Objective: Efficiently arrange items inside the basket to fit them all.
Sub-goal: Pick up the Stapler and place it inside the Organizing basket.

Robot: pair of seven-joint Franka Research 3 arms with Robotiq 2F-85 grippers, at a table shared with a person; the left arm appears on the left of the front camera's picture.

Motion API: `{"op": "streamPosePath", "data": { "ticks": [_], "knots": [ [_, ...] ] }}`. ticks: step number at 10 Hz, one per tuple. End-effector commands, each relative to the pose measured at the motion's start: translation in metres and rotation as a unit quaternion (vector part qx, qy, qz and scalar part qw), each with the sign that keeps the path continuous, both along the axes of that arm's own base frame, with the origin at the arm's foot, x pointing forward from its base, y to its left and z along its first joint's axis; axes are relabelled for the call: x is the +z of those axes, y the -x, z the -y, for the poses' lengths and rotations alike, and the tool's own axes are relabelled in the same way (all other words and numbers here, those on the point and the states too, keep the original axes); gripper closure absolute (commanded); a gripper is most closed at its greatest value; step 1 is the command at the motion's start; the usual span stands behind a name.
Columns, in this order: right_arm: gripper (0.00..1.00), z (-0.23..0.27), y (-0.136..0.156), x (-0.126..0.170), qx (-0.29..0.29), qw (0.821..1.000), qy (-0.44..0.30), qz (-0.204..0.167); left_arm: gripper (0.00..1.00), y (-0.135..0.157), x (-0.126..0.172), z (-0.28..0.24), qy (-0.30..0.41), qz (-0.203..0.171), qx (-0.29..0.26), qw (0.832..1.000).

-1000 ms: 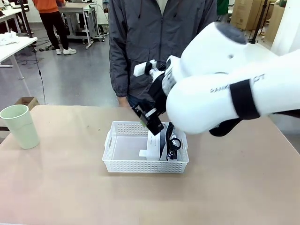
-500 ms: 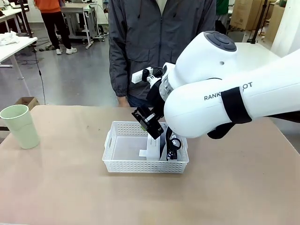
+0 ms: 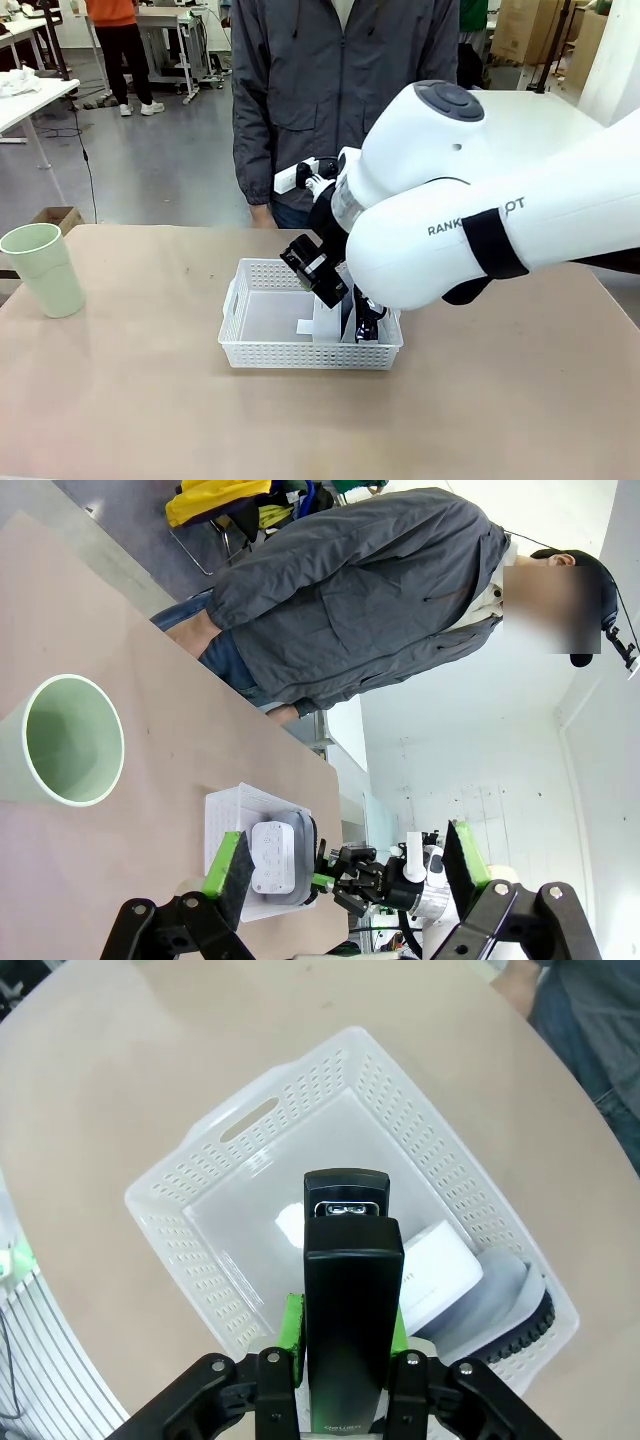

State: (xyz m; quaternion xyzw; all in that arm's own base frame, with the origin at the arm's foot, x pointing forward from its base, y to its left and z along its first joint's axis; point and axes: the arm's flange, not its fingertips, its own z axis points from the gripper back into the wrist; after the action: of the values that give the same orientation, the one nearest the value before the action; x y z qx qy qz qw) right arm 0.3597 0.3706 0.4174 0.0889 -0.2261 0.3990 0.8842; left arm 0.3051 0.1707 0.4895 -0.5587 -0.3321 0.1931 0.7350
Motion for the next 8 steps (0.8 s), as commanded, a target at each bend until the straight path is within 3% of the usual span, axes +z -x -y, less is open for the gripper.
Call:
{"op": "streamPosePath", "data": {
  "ticks": [1, 8],
  "knots": [
    [0.63, -0.028, -0.006, 0.003, -0.016, 1.000, 0.018, -0.001, 0.00, 0.001, 0.001, 0.000, 0.001, 0.012, -0.002, 1.000],
    [0.63, -0.081, -0.026, -0.017, -0.051, 0.992, 0.101, -0.053, 0.00, 0.001, 0.001, 0.000, 0.001, 0.012, -0.002, 1.000]
  ]
}}
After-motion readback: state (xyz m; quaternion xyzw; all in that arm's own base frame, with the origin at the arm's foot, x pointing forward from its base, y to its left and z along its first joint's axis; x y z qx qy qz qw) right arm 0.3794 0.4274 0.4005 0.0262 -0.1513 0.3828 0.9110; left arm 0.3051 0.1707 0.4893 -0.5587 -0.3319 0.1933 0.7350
